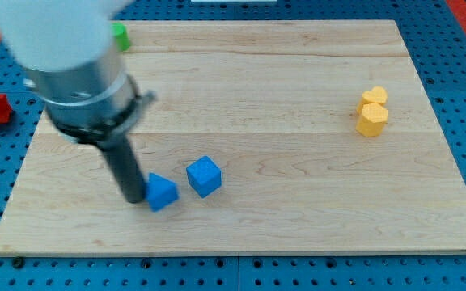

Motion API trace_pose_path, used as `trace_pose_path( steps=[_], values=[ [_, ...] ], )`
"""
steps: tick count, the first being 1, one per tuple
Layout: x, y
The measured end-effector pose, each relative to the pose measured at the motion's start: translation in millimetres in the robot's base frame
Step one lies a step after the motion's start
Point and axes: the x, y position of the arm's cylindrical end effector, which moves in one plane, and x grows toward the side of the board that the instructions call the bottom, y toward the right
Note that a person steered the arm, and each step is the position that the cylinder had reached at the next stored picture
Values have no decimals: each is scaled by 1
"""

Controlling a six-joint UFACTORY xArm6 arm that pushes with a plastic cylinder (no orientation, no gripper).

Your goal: Slide the red circle left a bit

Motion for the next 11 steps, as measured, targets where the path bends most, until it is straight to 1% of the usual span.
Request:
trace_pose_path(
  steps=[2, 3, 4, 5, 6, 7, 8, 9, 11],
  values=[
    [3, 17],
    [-2, 44],
    [-17, -24],
    [-71, 6],
    [-102, 98],
    [-131, 45],
    [-126, 8],
    [-133, -37],
    [-206, -74]
  ],
)
